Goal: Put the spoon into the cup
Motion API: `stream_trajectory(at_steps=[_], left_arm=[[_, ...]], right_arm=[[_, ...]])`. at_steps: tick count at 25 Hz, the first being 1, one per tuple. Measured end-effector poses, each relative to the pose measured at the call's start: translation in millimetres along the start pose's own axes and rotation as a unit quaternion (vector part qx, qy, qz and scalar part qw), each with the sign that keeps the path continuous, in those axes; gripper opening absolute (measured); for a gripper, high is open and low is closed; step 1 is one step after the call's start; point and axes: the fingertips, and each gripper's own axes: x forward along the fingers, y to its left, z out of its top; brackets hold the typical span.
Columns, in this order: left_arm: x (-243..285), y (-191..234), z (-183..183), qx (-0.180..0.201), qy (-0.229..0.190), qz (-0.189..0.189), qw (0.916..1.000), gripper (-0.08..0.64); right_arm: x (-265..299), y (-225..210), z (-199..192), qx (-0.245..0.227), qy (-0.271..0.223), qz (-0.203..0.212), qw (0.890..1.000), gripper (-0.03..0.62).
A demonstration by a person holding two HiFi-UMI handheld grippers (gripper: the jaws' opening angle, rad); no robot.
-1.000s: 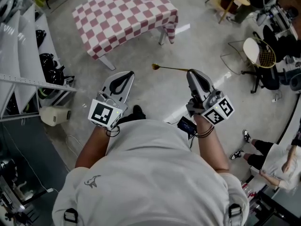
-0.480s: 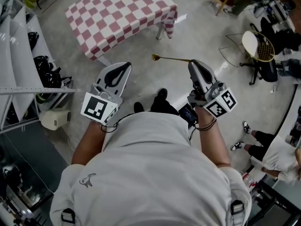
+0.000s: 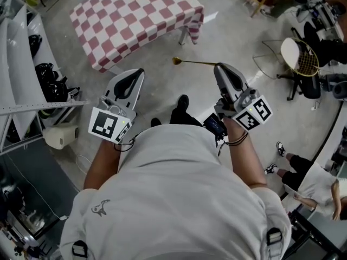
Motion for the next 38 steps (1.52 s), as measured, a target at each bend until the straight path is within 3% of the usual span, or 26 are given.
stream_trajectory(at_steps=[19,38], left_arm=[[161.6,8.6,-3.3,0.003,0.005,0.046,0.9989,0.014],[198.3,35.0,2.3,0.008,0.011,0.031,0.9994,0.014]], right_arm=[[5.3,-150.7,47.7,0.009,0.02,0.033,0.999,0.034],[36.0,-182.8,59.5,0.014,0.011,0.034,0.999,0.034]])
